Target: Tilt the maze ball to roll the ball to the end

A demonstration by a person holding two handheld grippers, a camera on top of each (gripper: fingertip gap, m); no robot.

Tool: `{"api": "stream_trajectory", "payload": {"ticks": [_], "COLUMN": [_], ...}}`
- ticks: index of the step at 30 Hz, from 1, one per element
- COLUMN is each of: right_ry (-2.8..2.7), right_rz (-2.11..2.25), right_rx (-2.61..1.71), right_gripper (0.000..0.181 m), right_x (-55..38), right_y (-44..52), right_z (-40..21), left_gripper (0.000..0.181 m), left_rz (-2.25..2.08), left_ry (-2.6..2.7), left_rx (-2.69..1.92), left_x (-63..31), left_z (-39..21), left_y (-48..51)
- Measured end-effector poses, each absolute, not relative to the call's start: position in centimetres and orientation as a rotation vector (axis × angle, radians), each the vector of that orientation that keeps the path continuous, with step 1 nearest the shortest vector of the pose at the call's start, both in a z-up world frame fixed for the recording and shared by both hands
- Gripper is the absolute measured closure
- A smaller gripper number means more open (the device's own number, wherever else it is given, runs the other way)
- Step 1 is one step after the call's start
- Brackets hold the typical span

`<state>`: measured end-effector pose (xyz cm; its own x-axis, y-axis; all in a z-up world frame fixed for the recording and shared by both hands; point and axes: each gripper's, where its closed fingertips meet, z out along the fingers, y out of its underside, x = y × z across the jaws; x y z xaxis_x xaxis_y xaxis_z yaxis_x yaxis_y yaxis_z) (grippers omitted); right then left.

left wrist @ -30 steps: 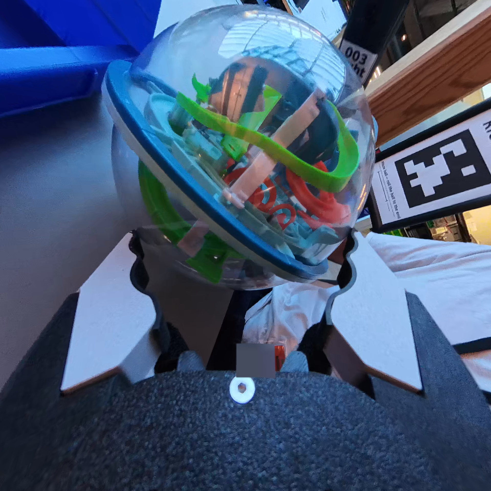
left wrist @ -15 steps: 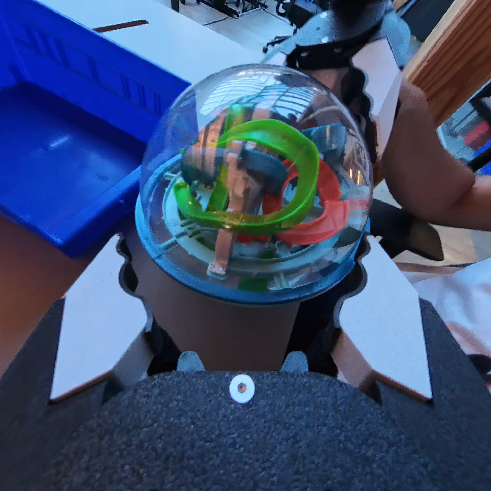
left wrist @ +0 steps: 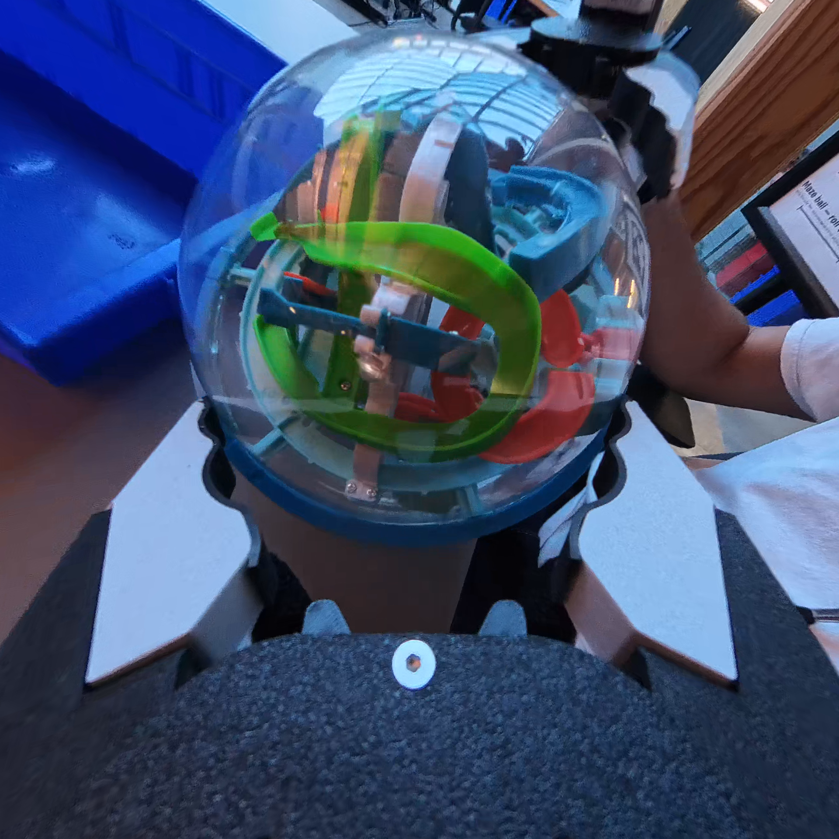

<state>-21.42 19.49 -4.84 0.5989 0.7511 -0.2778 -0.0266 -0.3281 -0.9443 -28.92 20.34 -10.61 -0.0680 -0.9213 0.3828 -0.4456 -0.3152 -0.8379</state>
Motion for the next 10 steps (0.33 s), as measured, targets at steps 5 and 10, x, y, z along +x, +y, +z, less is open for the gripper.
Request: {"api": "stream_trajectory", "payload": {"ticks": [5, 10], "right_ry": [-0.671, -0.673], "right_rz": [0.785, 0.644], "right_rx": [-1.746, -1.712], "right_gripper": [0.028, 0.026], "right_x": [-22.0, -24.6], "right_y": [17.6, 18.5], "right_z": [-10.6, -10.9], "left_gripper": [0.024, 0.025], "left_rz": [-1.401, -1.443], "left_ry": [1.384, 1.347], "left_rx": [-1.770, -1.830], "left_x": [-29.5, -29.0], "left_z": [-11.2, -11.8], "left_y": [19.9, 18.9]}}
